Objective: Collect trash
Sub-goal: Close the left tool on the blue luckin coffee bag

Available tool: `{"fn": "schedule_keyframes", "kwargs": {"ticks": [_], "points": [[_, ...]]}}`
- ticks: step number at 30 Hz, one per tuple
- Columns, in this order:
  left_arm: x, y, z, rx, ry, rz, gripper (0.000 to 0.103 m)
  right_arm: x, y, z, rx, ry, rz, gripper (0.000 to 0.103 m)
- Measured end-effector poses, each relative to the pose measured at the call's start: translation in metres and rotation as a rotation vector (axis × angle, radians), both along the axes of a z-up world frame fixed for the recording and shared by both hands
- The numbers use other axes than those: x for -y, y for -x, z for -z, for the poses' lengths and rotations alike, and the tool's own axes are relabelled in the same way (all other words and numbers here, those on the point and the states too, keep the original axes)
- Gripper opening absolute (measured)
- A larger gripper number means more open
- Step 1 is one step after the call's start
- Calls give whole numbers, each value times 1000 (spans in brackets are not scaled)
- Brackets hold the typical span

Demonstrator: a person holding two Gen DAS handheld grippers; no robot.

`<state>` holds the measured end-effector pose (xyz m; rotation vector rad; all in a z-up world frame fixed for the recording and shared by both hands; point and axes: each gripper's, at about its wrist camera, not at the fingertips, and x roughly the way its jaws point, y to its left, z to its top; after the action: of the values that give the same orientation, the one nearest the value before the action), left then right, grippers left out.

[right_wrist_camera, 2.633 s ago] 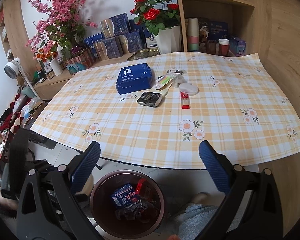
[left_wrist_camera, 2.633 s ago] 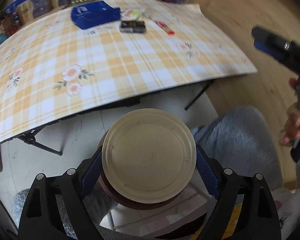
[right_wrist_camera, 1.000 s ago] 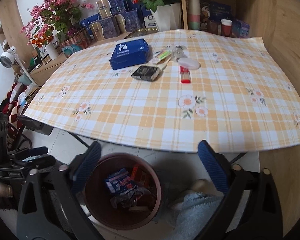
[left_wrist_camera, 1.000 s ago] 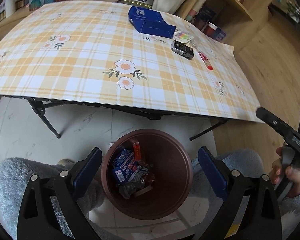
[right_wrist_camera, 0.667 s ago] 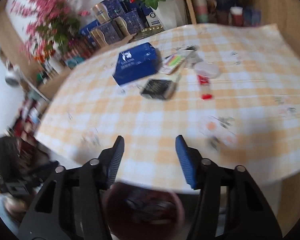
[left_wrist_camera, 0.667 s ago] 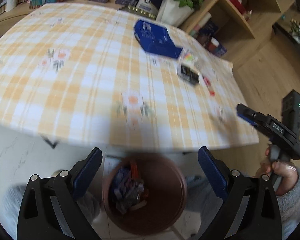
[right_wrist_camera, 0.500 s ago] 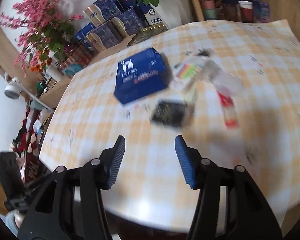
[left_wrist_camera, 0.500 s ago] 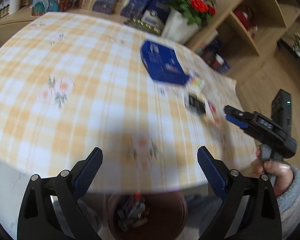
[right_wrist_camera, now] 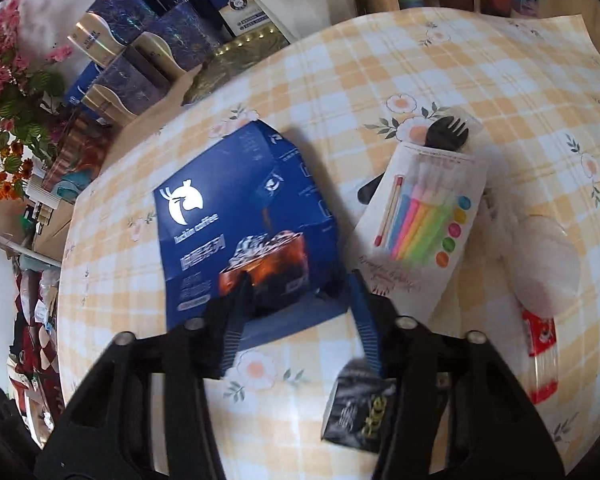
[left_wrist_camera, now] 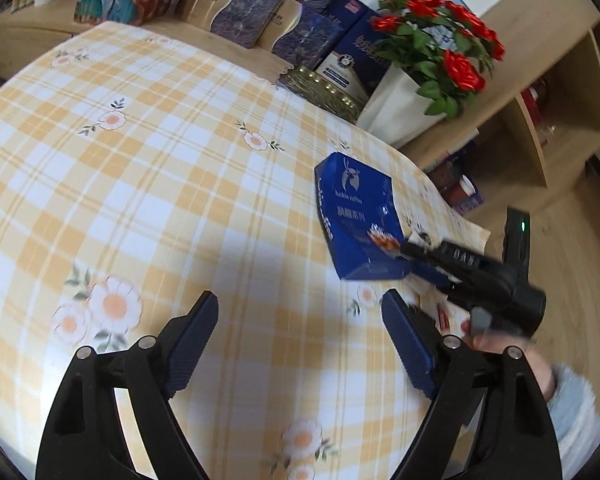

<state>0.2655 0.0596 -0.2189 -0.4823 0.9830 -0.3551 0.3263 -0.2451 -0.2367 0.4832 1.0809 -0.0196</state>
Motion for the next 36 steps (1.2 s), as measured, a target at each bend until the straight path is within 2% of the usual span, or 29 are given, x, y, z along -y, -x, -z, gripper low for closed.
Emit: {"fn": "schedule_keyframes", "kwargs": {"ticks": [3, 5, 8, 11, 18, 23, 26, 29, 30, 32, 34, 36], "points": [[4, -16, 9, -26, 40, 0, 79, 4, 7, 1, 35, -5, -10, 37], [8, -28, 19, -60, 98, -6, 76, 7, 12, 2, 58, -8, -7, 32], [13, -42, 31, -99, 197, -27, 72, 10, 17, 3, 87, -5, -6, 31], [24, -52, 39, -124, 245, -27, 71, 14, 21, 6, 111, -33, 3, 30], [47, -71, 62, -185, 314, -41, 64, 22, 25, 11, 126, -107, 21, 30], [58, -76, 70, -193, 379, -18, 51, 26, 26, 15, 138, -143, 18, 32], [69, -75, 67, -162, 333, -8, 50, 26, 27, 15, 146, -146, 10, 32], [73, -76, 67, -155, 339, -12, 49, 28, 28, 17, 148, -161, 12, 32], [73, -76, 70, -168, 364, -21, 46, 28, 28, 17, 149, -165, 12, 32], [68, -74, 73, -180, 367, -52, 20, 30, 29, 17, 147, -167, 11, 32], [63, -70, 70, -152, 400, -39, 17, 31, 28, 15, 143, -163, -2, 32], [61, -64, 56, -92, 375, -25, 15, 30, 27, 12, 134, -161, -29, 32]]}}
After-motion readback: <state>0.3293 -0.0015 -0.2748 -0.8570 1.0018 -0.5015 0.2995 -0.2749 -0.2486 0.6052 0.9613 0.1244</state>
